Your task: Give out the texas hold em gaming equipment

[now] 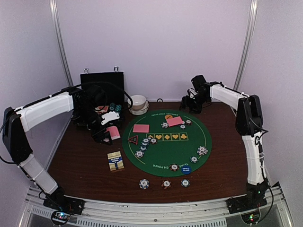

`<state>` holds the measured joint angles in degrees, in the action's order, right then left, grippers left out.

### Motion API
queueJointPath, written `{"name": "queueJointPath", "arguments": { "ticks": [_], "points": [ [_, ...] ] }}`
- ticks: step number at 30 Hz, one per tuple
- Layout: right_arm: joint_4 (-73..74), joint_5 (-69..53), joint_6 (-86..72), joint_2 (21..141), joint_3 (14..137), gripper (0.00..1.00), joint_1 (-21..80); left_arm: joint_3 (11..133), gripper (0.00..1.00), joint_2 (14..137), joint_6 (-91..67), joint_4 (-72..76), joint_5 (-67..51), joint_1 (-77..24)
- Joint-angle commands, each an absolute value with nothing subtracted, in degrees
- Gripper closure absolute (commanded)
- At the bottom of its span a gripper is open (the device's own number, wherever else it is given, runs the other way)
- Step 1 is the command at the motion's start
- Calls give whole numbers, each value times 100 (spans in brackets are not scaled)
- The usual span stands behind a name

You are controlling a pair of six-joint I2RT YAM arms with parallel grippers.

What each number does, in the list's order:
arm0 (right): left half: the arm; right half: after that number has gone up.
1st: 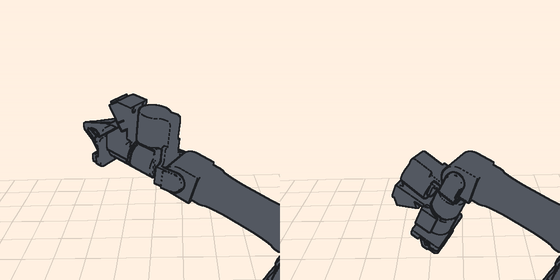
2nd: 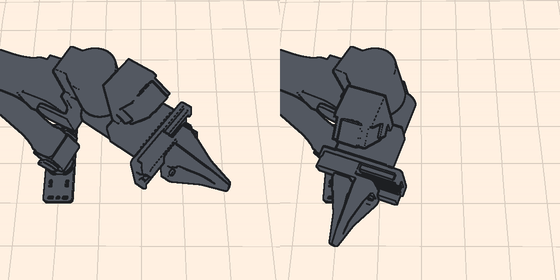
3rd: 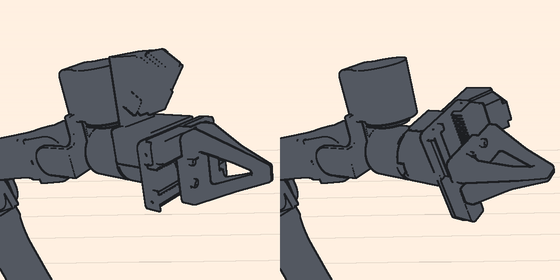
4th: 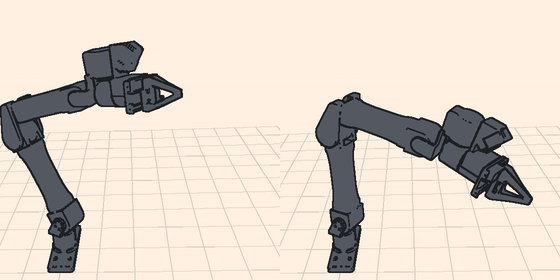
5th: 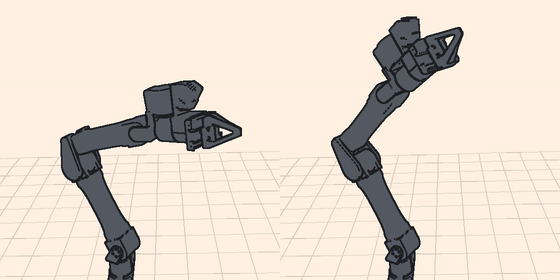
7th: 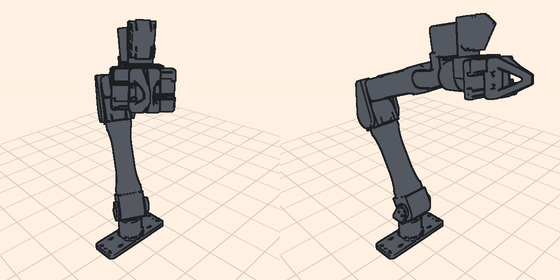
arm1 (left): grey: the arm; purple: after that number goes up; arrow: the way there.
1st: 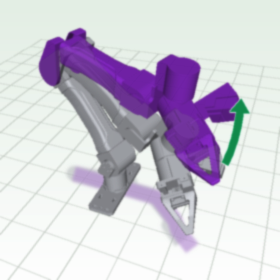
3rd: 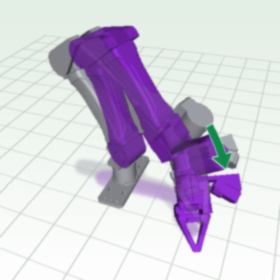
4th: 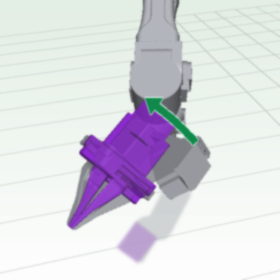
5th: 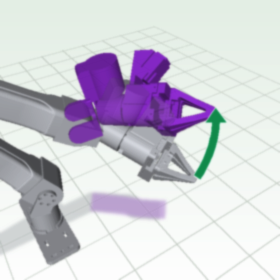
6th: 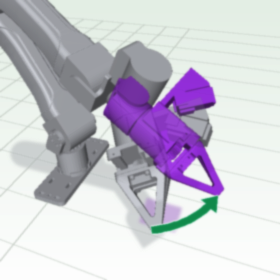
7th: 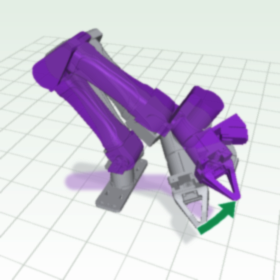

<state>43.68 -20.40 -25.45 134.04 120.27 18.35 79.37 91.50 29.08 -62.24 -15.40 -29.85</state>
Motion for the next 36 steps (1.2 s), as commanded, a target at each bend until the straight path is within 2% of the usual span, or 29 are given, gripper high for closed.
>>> {"name": "queueJointPath", "arguments": {
  "ticks": [1, 10, 18, 25, 36],
  "points": [
    [4125, -1898, -2532, 12287, 11580, 28, 1883, 8001, 100, 9013, 2979, -6221, -1642, -2998],
    [2147, -3313, -3800, 10867, 9231, 19, 2874, 8273, 100, 9219, 2871, -6215, -1728, -2998],
    [138, -4062, -5147, 10489, 7842, 16, 3925, 8469, 100, 9363, 2722, -6214, -1835, -3000],
    [-899, -4190, -5839, 10846, 7854, 15, 4558, 8542, 100, 9389, 2681, -6275, -1965, -3002],
    [-1240, -4461, -6197, 11716, 8707, 15, 5021, 8500, 100, 9321, 2741, -6275, -2014, -3005]
  ]
}}
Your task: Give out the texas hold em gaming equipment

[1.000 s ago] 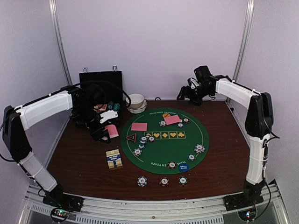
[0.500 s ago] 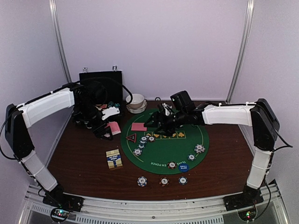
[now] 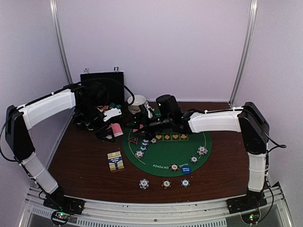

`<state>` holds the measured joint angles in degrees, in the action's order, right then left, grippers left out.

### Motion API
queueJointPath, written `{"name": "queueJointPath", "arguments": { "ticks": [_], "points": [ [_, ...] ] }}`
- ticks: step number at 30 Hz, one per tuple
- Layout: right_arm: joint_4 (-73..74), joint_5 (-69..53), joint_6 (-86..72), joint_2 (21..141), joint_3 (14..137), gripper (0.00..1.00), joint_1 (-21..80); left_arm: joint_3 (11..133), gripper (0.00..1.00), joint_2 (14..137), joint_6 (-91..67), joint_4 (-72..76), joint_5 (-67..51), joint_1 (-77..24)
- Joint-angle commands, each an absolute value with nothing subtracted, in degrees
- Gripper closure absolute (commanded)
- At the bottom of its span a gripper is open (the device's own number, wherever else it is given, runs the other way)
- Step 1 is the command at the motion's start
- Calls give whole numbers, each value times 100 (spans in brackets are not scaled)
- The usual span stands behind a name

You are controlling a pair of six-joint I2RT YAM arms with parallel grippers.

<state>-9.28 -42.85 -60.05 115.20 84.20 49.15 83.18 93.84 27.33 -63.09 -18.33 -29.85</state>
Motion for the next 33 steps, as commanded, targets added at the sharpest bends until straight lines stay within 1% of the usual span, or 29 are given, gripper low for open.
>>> {"name": "queueJointPath", "arguments": {
  "ticks": [1, 7, 21, 33],
  "points": [
    [-1256, -4484, -6215, 11764, 8745, 15, 5038, 8495, 100, 9317, 2747, -6275, -2022, -3006],
    [-1564, -4558, -6453, 11992, 8875, 15, 5093, 8490, 100, 9289, 2784, -6280, -2114, -3005],
    [-1449, -4727, -6645, 12705, 9730, 16, 5264, 8439, 100, 9263, 2935, -6354, -2237, -3006],
    [-1748, -4748, -7037, 13196, 10211, 18, 5304, 8415, 100, 9313, 2979, -6416, -2403, -3006]
  ]
}}
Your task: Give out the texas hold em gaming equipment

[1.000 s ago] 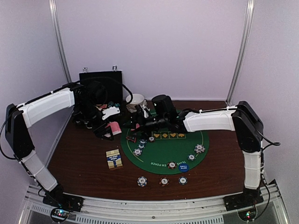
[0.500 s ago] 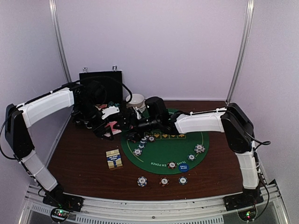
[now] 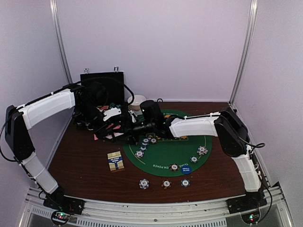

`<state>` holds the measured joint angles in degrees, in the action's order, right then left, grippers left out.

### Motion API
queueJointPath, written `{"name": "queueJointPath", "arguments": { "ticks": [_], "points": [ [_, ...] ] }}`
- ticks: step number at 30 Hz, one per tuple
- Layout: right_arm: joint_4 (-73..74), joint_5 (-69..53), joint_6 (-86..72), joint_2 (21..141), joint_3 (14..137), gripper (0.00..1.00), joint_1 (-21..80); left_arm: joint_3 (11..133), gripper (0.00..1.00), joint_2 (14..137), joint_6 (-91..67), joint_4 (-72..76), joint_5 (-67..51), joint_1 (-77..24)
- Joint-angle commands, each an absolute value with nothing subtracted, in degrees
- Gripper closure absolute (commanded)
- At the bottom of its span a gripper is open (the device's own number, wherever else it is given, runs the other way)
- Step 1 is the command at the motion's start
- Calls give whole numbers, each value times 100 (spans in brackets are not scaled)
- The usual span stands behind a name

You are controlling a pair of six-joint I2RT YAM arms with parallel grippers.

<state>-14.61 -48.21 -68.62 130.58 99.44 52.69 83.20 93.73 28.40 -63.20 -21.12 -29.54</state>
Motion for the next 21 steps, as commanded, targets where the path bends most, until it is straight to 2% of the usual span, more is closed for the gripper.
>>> {"name": "queueJointPath", "arguments": {
  "ticks": [1, 6, 16, 21],
  "points": [
    [-1822, -4753, -7096, 13217, 10202, 18, 5300, 8412, 100, 9320, 2983, -6416, -2384, -3004],
    [-2267, -4689, -7344, 13205, 9965, 20, 5278, 8372, 100, 9337, 3031, -6461, -2247, -3006],
    [-1131, -4431, -6570, 13031, 9822, 28, 5155, 8400, 100, 9352, 3111, -6530, -2100, -3006],
    [-1265, -4411, -6593, 12890, 9475, 31, 5078, 8411, 100, 9334, 3133, -6543, -2075, -3006]
  ]
}}
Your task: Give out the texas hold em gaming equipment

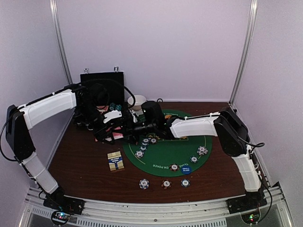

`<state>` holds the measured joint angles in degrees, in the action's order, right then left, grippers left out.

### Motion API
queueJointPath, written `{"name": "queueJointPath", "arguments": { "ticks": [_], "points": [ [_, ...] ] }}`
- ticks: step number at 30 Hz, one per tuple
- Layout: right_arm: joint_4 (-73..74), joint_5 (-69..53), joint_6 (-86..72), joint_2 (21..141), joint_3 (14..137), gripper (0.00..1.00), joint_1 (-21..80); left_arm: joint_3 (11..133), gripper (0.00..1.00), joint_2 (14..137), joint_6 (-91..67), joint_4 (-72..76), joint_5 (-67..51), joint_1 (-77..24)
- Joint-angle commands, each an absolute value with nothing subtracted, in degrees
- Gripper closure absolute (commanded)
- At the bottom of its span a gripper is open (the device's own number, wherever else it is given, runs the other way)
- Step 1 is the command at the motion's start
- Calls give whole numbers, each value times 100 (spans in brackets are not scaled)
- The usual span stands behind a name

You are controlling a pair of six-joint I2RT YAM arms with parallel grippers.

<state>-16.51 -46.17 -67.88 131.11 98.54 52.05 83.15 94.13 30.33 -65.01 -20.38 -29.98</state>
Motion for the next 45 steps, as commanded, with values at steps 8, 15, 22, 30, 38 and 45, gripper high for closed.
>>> {"name": "queueJointPath", "arguments": {
  "ticks": [8, 15, 22, 30, 38, 45],
  "points": [
    [-1520, -4491, -6635, 12510, 9140, 32, 5005, 8402, 100, 9315, 3140, -6551, -2063, -3006],
    [-1605, -4582, -6734, 12524, 9369, 24, 5123, 8420, 100, 9338, 3107, -6548, -2091, -3005],
    [-1709, -4702, -6959, 12869, 9711, 23, 5238, 8428, 100, 9340, 3103, -6550, -2089, -3006],
    [-2180, -4805, -7337, 13104, 9643, 27, 5212, 8458, 100, 9342, 3069, -6548, -2136, -3006],
    [-2269, -4712, -7269, 12798, 9133, 37, 5011, 8456, 100, 9305, 3067, -6550, -2113, -3004],
    [-2120, -4685, -6987, 12350, 8615, 39, 4917, 8456, 100, 9301, 3084, -6550, -2098, -3006]
  ]
}}
